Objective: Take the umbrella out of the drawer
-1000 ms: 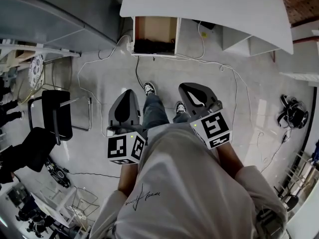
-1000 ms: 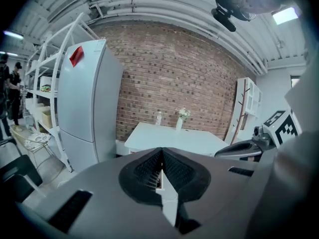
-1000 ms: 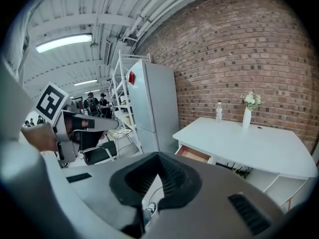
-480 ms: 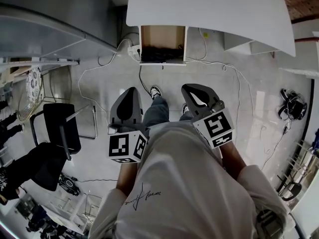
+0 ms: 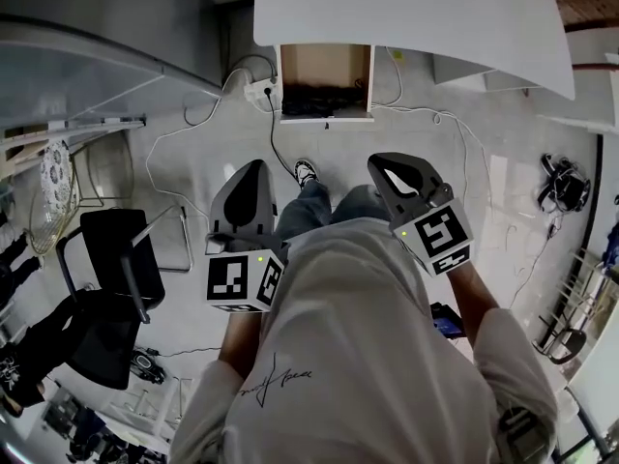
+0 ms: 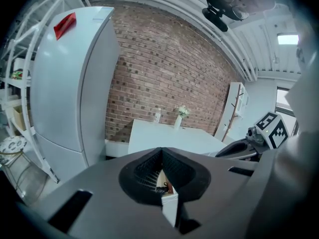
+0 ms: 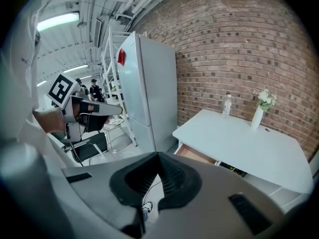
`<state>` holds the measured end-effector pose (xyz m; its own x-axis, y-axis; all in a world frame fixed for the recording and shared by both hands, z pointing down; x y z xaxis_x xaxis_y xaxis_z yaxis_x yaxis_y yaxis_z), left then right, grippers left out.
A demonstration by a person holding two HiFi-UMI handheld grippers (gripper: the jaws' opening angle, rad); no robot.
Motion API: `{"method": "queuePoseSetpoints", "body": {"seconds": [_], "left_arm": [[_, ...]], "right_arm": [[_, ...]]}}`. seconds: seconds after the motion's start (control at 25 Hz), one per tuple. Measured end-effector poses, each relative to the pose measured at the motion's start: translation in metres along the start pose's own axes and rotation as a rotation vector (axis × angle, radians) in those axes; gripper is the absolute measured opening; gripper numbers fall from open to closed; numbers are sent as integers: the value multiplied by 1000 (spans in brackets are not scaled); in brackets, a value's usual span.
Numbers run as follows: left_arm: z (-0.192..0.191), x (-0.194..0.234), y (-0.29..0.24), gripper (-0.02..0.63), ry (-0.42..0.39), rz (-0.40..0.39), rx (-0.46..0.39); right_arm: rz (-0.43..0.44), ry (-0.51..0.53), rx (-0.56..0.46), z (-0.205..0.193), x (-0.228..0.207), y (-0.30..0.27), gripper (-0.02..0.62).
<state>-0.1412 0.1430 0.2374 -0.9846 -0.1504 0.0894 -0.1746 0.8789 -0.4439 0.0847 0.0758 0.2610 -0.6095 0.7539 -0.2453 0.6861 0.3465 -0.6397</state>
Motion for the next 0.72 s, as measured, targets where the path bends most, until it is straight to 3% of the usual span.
{"method": "queuePoseSetpoints", "body": {"seconds": [0.28, 0.72], "left_arm": [[-9, 13, -12, 17, 10, -36, 36], [-16, 8, -46, 17, 23, -42, 63]], "right_arm": [[9, 26, 35, -1, -3, -20, 11], [42, 91, 91, -1, -46, -66, 11]]}}
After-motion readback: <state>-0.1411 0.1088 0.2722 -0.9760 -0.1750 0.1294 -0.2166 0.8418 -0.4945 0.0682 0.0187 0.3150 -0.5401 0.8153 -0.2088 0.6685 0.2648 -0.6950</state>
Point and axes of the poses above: the fingertips, and each gripper's own axes: y backward along the fingers, x to its left, z out of its top, the point moved 8 cm from there along y, backward along the fingers, and after that the axes turned 11 degrees about -y, right-handed, at the moved point
